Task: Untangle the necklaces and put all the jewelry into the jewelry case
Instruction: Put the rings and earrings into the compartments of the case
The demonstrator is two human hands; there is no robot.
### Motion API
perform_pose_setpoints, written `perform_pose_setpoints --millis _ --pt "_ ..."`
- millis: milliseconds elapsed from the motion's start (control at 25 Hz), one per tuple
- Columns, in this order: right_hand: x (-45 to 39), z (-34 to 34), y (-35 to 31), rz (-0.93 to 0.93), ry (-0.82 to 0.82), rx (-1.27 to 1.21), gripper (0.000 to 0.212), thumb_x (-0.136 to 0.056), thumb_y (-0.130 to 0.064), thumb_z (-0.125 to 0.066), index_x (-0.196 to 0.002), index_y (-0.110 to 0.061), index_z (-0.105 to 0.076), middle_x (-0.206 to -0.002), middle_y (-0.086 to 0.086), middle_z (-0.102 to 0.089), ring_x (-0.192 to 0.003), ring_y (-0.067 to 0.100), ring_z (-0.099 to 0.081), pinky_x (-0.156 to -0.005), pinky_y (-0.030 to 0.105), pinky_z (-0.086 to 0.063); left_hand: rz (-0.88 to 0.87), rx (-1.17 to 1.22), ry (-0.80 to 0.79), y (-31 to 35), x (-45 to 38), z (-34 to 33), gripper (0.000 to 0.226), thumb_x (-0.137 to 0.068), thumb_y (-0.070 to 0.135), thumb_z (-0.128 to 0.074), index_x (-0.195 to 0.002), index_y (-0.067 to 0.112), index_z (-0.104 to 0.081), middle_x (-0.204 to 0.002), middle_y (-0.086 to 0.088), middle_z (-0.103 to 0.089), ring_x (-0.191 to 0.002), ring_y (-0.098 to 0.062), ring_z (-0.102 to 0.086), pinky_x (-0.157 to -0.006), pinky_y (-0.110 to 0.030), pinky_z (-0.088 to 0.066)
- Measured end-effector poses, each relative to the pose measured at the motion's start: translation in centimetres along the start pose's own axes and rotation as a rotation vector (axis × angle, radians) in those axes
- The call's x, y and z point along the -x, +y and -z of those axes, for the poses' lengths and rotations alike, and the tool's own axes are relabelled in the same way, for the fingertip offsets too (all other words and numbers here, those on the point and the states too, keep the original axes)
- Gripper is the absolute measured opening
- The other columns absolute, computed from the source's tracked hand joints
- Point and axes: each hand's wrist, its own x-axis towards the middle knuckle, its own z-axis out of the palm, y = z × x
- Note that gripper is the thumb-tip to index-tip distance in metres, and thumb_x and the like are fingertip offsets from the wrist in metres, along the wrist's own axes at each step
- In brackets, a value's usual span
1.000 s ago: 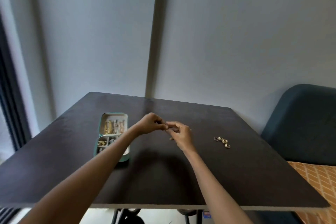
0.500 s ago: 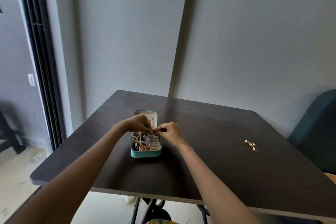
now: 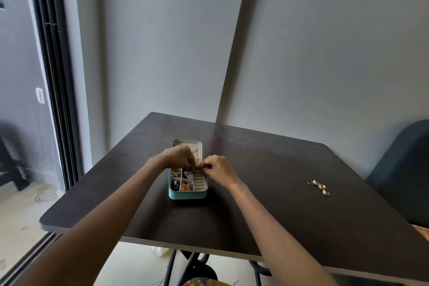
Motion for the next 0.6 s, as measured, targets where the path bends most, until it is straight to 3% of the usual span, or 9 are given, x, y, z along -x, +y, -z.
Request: perform_pose_setpoints --millis 160,280,400,520,600 --pt "0.2 0.4 0.1 0.056 -0.060 0.107 0.018 -0.087 -0.010 -0.061 -0.101 -0.010 -0.074 -0.098 0.008 -0.064 -0.098 0.017 -0.054 -0.079 0.016 -0.038 -0.020 0.120 -0.041 -0.4 -0.6 0.3 0.021 -0.082 0.001 -0.064 -0.101 0.006 -0.071 -0.101 -0.011 -0.071 -0.082 -0.009 -0.059 -0.071 -0.013 -0.044" --pt "0.4 0.3 0.1 0.064 -0.056 0.130 0.022 -0.090 -0.008 -0.055 -0.102 -0.009 -0.073 -0.097 0.009 -0.059 -0.097 0.018 -0.051 -0.078 0.017 -0.037 0.058 0.169 -0.027 -0.1 -1.1 0.1 0.019 -0.083 0.006 -0.066 -0.103 0.006 -0.065 -0.097 -0.010 -0.064 -0.083 -0.014 -0.056 -0.071 -0.020 -0.046" --pt "0.3 0.2 0.1 0.043 -0.016 0.107 0.026 -0.090 -0.004 -0.051 -0.101 -0.010 -0.074 -0.098 0.009 -0.060 -0.098 0.019 -0.051 -0.082 0.020 -0.040 0.102 0.067 -0.037 0.5 -1.7 0.2 0.029 -0.079 0.018 -0.072 -0.105 0.010 -0.062 -0.096 -0.003 -0.057 -0.087 -0.014 -0.052 -0.079 -0.027 -0.044" --pt "0.3 0.1 0.1 -0.014 0.080 0.077 0.027 -0.089 -0.005 -0.051 -0.096 -0.012 -0.075 -0.097 0.007 -0.062 -0.098 0.019 -0.052 -0.082 0.025 -0.043 0.119 -0.001 -0.056 0.8 -2.0 0.1 0.036 -0.075 0.016 -0.074 -0.108 0.011 -0.060 -0.106 -0.004 -0.057 -0.090 -0.014 -0.048 -0.078 -0.026 -0.042" --pt "0.3 0.0 0.2 -0.021 0.061 0.164 0.025 -0.090 -0.009 -0.051 -0.095 -0.012 -0.075 -0.098 0.005 -0.061 -0.099 0.018 -0.051 -0.081 0.032 -0.047 0.126 -0.016 -0.071 1.1 -2.1 0.1 0.037 -0.075 0.014 -0.074 -0.109 0.010 -0.060 -0.105 -0.003 -0.055 -0.090 -0.014 -0.048 -0.076 -0.025 -0.041"
